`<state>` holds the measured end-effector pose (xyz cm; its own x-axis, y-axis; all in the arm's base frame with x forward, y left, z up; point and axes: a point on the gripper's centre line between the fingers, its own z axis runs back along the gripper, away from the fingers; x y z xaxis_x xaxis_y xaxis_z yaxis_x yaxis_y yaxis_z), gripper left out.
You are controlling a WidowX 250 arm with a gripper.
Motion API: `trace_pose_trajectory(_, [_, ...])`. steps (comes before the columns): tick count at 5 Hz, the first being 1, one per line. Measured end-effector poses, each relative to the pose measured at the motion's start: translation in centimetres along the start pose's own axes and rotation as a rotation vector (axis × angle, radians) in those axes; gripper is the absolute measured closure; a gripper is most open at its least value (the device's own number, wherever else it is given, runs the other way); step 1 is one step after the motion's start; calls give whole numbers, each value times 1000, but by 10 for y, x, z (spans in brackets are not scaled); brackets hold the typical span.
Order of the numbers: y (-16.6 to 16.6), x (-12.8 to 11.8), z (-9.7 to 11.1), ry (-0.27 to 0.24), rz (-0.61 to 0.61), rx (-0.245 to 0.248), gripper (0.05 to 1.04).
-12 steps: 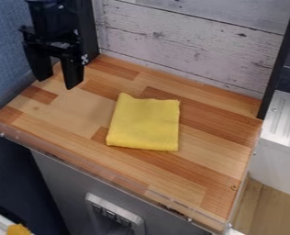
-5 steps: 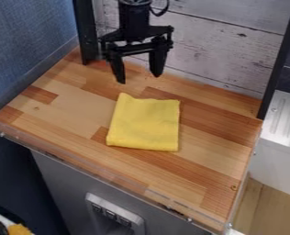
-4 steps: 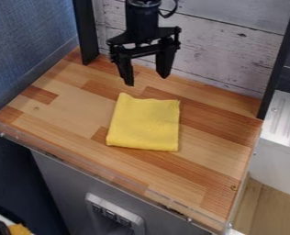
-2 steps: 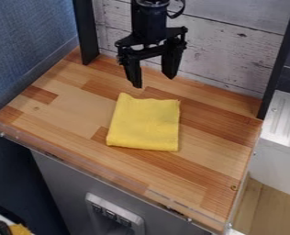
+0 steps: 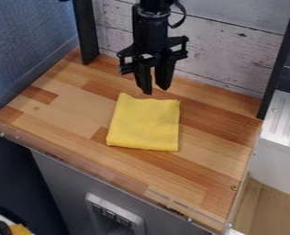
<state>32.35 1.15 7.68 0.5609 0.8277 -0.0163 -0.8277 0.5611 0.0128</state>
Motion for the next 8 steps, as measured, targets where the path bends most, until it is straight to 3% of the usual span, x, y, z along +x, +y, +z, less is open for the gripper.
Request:
trace_pose_trajectory(1, [6, 1, -13, -1, 11, -15, 926])
trace_pose_trajectory(2, [8, 4, -27, -1, 12, -27, 1013])
trace_pose_trajectory(6, [22, -5, -63, -27, 11, -32, 1020])
trace_pose_trajectory(8, [40, 6, -67, -33, -243, -31, 1020])
